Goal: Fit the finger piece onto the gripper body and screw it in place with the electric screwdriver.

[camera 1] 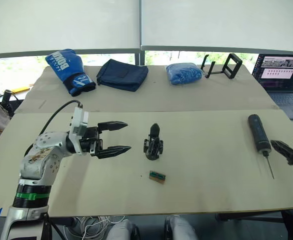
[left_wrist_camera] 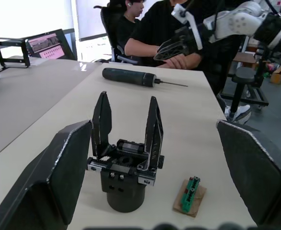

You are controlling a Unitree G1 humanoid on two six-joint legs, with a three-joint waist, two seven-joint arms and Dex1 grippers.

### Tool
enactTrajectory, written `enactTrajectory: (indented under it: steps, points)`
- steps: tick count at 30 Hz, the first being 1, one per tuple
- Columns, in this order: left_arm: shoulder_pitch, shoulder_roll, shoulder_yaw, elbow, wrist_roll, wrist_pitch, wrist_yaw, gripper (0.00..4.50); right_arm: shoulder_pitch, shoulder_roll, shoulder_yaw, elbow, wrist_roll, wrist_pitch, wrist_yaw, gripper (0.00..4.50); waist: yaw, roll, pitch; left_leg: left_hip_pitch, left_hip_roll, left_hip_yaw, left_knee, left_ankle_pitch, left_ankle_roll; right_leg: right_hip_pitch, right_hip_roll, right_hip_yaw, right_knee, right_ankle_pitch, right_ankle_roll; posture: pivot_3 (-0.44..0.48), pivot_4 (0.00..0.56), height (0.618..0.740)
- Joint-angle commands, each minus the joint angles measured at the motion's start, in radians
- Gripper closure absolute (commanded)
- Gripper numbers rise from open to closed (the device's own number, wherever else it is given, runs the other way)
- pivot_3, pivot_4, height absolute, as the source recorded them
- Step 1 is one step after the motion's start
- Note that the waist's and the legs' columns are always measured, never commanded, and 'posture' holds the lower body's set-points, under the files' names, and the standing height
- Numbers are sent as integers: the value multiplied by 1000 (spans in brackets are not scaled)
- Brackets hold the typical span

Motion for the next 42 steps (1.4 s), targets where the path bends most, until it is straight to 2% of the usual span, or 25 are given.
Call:
enactTrajectory:
  steps: [1,4,9,14,21,22,27,28,29,30,33,35,38,42]
  points:
    - [-8,-2,-1,-28,-8,-2,6,132,-173,-32,118,199,-54,52,45,0,0,0,0,0,0,0,0,0,0,0,1,0,0,0,0,0,150,740]
    - [2,-6,-6,-35,-9,-3,11,132,-345,-13,199,426,-122,1,68,0,1,0,0,-1,0,1,1,1,0,0,2,0,-1,0,0,0,150,740]
    - [20,-3,-1,-49,-21,5,16,132,-519,17,323,686,-255,-136,105,0,-1,0,0,-2,0,2,1,1,0,0,2,0,-2,0,1,0,150,740]
    - [21,8,5,-48,-22,8,9,132,-599,39,417,837,-370,-203,132,0,-2,0,0,-1,0,3,1,1,-1,0,2,-1,-1,0,2,0,150,740]
    - [3,16,-1,-40,-22,12,-10,132,-682,59,391,971,-394,-238,98,0,-6,0,0,0,1,3,1,2,-2,0,2,-1,-1,0,2,0,150,740]
    - [-2,15,-3,-36,-21,12,-14,0,-686,59,392,978,-400,-250,98,501,-5,0,0,0,1,3,1,2,-2,0,2,-1,-1,0,2,0,150,740]
    - [-21,11,-13,-20,-13,8,-28,0,-696,51,379,998,-402,-248,106,2196,-6,0,0,0,1,3,1,2,-2,0,2,-1,-1,0,2,0,150,740]
    - [-25,10,-16,-14,-8,1,-34,0,-690,42,373,982,-395,-241,125,2456,-6,0,0,0,1,3,1,2,-2,0,2,-1,-1,0,2,0,150,740]
    - [-27,7,-18,-5,-2,-13,-42,0,-677,26,364,939,-381,-235,157,2525,-5,0,0,0,1,3,1,2,-2,0,2,-1,-1,0,2,0,150,740]
    - [-28,5,-19,2,3,-24,-48,0,-668,15,356,908,-371,-231,179,2524,-5,1,0,0,1,3,1,2,-2,0,2,-1,-1,0,2,0,150,740]
    - [-12,27,-21,20,8,-15,-70,0,-598,-21,332,669,-303,-106,286,2524,-5,5,2,-1,1,3,0,2,-2,-1,2,0,0,0,2,0,150,740]
    - [3,47,-14,46,23,-36,-95,0,-482,-54,294,351,-221,46,331,2524,-4,9,3,-1,1,4,1,2,-2,-2,2,0,1,0,2,0,150,740]
    - [22,59,-2,64,27,-66,-118,0,-337,-67,211,-30,-119,224,317,2524,-4,10,3,-1,1,3,1,2,-3,-6,0,1,10,-1,3,0,150,740]
    - [68,79,-6,104,82,-160,-150,0,-152,-30,102,-432,-18,374,268,2524,1,10,3,-2,2,2,1,4,-6,-8,0,0,11,-1,3,0,150,740]
